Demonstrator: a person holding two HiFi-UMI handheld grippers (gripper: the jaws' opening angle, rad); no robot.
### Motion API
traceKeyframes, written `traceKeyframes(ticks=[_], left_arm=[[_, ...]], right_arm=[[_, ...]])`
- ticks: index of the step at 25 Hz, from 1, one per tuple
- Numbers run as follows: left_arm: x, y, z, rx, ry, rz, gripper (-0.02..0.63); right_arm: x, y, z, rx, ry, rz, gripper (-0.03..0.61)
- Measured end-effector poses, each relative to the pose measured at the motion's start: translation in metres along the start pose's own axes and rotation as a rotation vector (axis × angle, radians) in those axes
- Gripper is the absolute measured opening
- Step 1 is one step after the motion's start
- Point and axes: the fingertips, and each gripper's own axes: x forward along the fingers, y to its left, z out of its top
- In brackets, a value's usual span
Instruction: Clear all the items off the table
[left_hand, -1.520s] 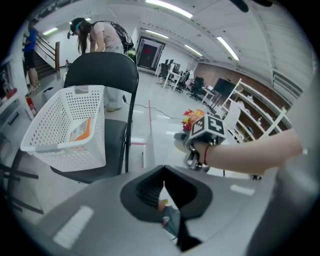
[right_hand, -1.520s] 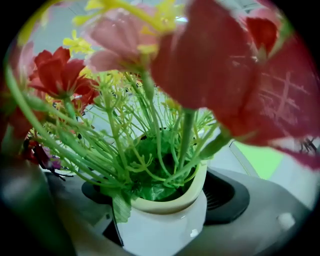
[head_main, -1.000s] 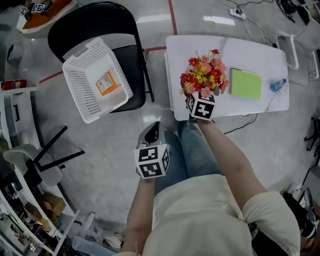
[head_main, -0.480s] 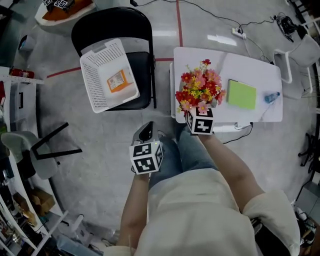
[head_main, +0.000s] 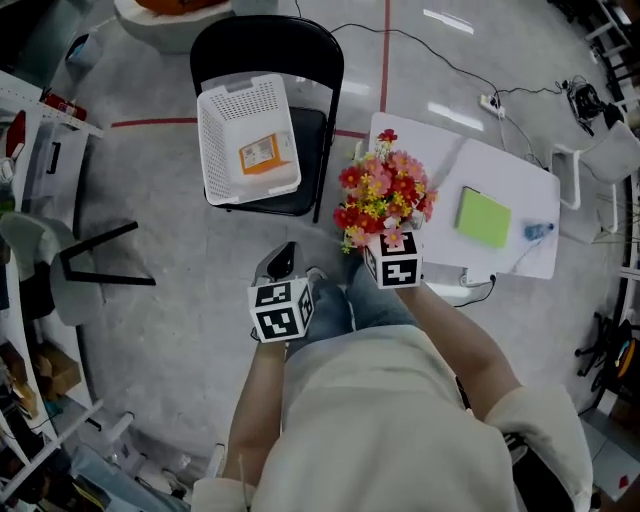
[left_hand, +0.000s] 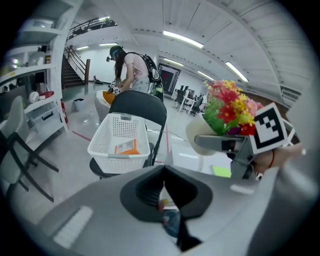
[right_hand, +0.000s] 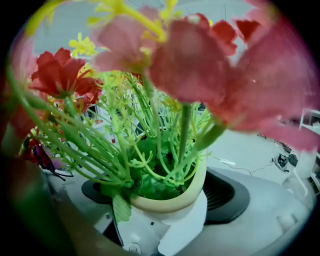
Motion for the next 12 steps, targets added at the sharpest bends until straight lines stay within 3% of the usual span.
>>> traceKeyframes(ticks=[12], left_arm=[[-0.039,0.069,-0.002,-0.115,-0.057,0.109,0.009]], right_arm=[[0.011,0.104,0.029,-0.129,-0.015,0.188,0.526]])
